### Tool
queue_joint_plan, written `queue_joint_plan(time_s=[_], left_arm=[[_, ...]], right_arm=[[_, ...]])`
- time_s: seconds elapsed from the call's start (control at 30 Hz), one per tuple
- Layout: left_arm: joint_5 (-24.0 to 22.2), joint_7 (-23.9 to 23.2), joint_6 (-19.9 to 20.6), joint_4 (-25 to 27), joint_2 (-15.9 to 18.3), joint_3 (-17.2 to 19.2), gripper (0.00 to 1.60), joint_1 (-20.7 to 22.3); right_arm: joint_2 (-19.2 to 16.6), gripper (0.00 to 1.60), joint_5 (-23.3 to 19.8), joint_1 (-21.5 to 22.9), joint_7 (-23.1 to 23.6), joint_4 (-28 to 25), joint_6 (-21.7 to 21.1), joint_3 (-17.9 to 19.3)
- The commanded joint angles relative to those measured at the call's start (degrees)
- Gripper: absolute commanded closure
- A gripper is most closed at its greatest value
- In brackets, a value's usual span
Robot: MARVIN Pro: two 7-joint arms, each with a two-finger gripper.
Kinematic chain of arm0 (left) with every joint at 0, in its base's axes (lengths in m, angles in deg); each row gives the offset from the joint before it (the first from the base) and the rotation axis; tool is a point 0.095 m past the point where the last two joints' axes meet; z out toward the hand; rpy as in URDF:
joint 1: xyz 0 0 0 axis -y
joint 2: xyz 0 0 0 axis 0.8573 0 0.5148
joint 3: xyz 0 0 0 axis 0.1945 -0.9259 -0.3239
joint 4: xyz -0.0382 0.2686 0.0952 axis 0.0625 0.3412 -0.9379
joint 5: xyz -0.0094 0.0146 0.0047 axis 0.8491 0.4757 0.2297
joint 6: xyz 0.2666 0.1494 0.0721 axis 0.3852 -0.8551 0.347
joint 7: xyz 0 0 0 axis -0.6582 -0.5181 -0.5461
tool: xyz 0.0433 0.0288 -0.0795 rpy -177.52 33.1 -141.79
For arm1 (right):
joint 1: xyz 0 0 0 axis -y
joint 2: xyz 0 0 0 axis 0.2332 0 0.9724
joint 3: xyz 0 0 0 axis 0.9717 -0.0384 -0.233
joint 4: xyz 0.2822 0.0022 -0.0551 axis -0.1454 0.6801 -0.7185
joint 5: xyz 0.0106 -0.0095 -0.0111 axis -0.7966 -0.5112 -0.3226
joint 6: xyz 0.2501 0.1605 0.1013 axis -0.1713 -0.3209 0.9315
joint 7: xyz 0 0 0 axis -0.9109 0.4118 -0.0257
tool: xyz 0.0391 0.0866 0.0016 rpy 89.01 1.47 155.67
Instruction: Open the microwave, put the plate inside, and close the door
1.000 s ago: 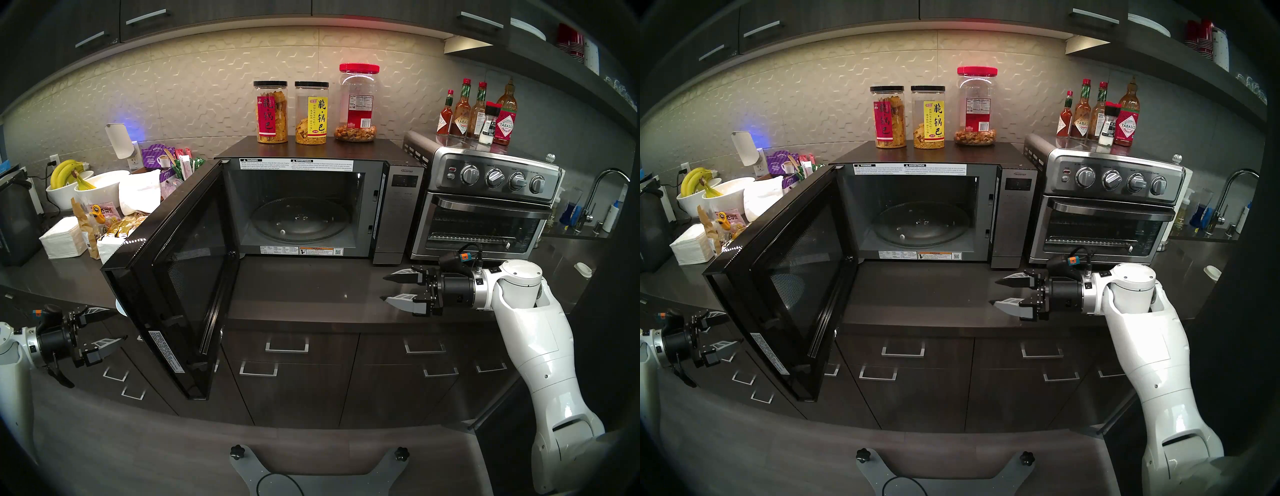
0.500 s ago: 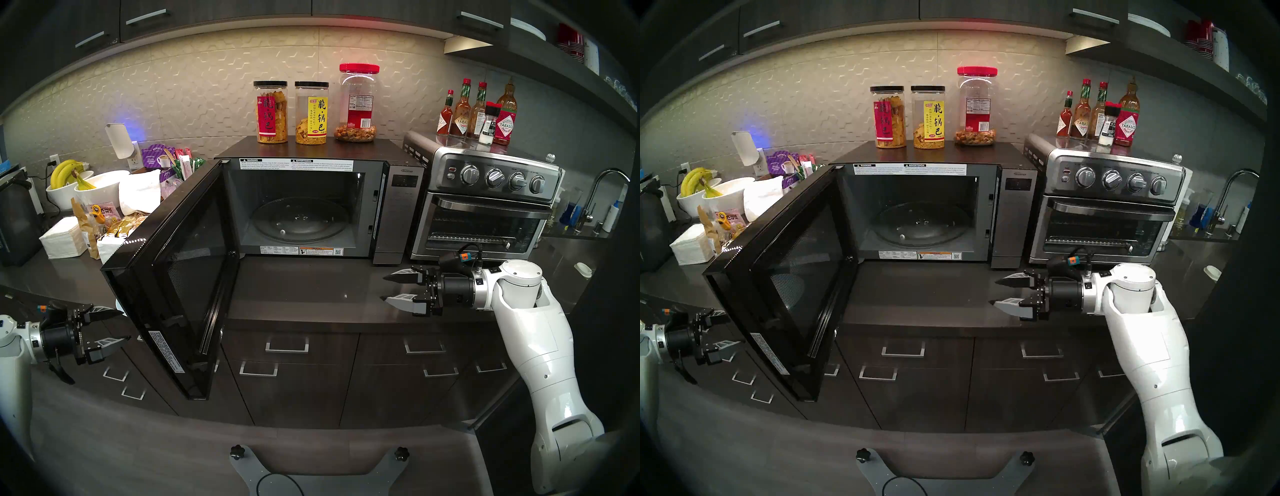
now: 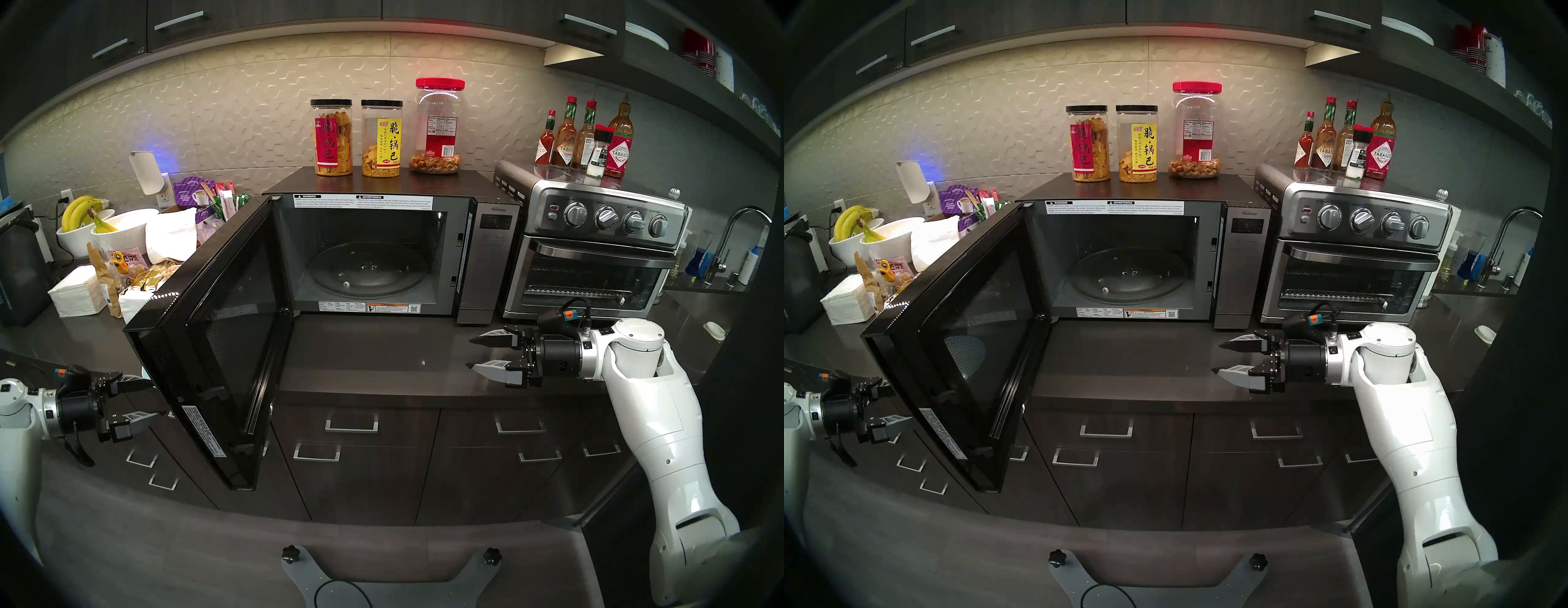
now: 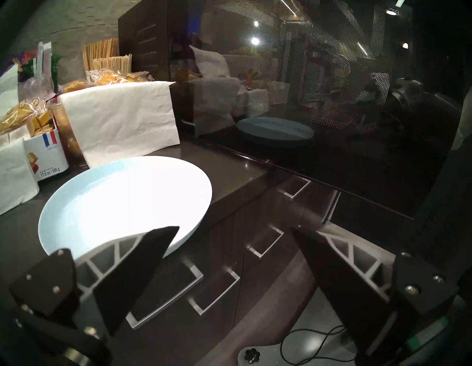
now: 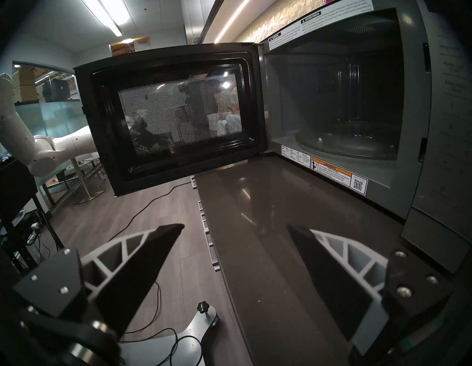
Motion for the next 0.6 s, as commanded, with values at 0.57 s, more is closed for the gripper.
queue_joint_plan(time_s=[0.57], left_arm=[[0.83, 0.6, -1.66, -1.95, 1.96, -3.03, 0.0, 4.54]], right_arm=[[0.19, 0.0, 0.08, 0.87, 0.38, -0.47, -0.21, 0.51]])
